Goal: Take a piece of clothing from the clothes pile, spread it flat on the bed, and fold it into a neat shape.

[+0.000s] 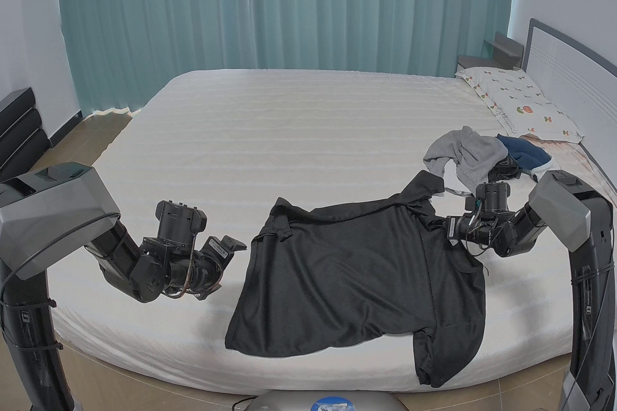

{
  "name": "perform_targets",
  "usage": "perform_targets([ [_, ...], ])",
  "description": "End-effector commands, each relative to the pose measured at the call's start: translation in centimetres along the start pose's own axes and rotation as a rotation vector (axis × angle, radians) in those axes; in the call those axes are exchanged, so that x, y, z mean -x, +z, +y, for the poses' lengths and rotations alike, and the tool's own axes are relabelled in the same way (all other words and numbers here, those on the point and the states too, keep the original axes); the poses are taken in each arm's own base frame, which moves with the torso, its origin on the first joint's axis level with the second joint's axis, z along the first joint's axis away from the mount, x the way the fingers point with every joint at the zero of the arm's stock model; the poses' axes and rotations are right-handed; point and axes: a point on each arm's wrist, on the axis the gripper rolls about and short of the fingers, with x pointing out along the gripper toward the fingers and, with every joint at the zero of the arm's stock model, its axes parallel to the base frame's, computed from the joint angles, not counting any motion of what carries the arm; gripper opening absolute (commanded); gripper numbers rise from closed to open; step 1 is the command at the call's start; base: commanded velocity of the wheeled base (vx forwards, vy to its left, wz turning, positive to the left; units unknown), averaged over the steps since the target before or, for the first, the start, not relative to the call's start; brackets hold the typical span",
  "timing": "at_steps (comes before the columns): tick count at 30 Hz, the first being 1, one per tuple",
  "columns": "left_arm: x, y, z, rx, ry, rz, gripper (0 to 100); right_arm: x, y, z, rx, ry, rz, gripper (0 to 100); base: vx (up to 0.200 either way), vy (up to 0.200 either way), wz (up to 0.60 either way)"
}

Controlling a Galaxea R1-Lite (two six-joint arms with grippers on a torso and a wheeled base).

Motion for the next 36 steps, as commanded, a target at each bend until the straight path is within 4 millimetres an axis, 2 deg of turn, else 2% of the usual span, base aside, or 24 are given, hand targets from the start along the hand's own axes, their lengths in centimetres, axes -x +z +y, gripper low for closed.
perform_targets([
  [1, 0.0, 0.0, 0.0, -0.001, 0.0, 0.0, 100, 0.2, 1.2, -1.7, -0.026, -0.033, -0.039, 0, 0.0, 0.0, 0.0],
  [7, -0.1, 0.0, 0.1, -0.004, 0.002, 0.001, 100, 0.1, 1.2, -4.0, -0.07, -0.069, -0.051, 0, 0.0, 0.0, 0.0],
  [10, -0.1, -0.1, 0.0, -0.005, 0.001, 0.002, 100, -0.3, 0.8, -4.5, -0.123, -0.073, -0.054, 0, 0.0, 0.0, 0.0],
  [11, -0.1, -0.1, 0.0, -0.005, 0.001, 0.002, 100, -0.3, 0.8, -4.5, -0.126, -0.072, -0.055, 100, 0.0, 0.0, 0.0],
  [16, -0.1, -0.1, 0.1, -0.005, 0.003, 0.003, 100, -0.7, 1.7, -4.8, -0.194, -0.07, -0.101, 100, 0.0, 0.0, 0.0],
  [21, -0.1, -0.1, 0.0, -0.005, 0.001, 0.002, 100, 1.1, 3.4, -5.0, -0.307, -0.057, -0.128, 100, 0.0, 0.0, 0.0],
  [23, 0.0, -0.1, 0.1, -0.003, 0.004, 0.003, 100, 3.2, 3.7, -4.6, -0.374, -0.012, -0.102, 100, 0.0, 0.0, 0.0],
  [24, 0.0, -0.1, 0.2, -0.004, 0.006, 0.004, 100, 3.4, 3.7, -4.6, -0.377, -0.009, -0.1, 100, 0.0, 0.0, 0.0],
  [25, 0.2, -0.3, 0.3, -0.007, 0.009, 0.007, 100, 5.1, 3.1, -4.5, -0.403, 0.011, -0.06, 100, 0.0, 0.0, 0.0],
  [27, 0.2, -0.5, 0.4, -0.009, 0.014, 0.013, 100, 7.2, 2.5, -4.4, -0.413, 0.013, -0.028, 100, 0.0, 0.0, 0.0],
  [30, 0.3, -0.5, 0.4, -0.01, 0.011, 0.011, 100, 9.3, 2.1, -4.1, -0.432, 0.02, -0.019, 100, 0.0, 0.0, 0.0],
  [31, 0.3, -0.7, 0.6, -0.009, 0.016, 0.016, 100, 10.8, 1.1, -4.0, -0.449, 0.022, 0.004, 100, 0.0, 0.0, 0.0],
  [34, 0.5, -1.0, 0.9, -0.011, 0.019, 0.021, 100, 13.5, -0.4, -3.3, -0.472, 0.046, 0.03, 100, -0.2, 0.0, 0.0],
  [36, 0.5, -1.2, 0.9, -0.016, 0.02, 0.026, 100, 14.2, -0.8, -3.1, -0.485, 0.049, 0.035, 100, -0.2, 0.0, 0.0],
])
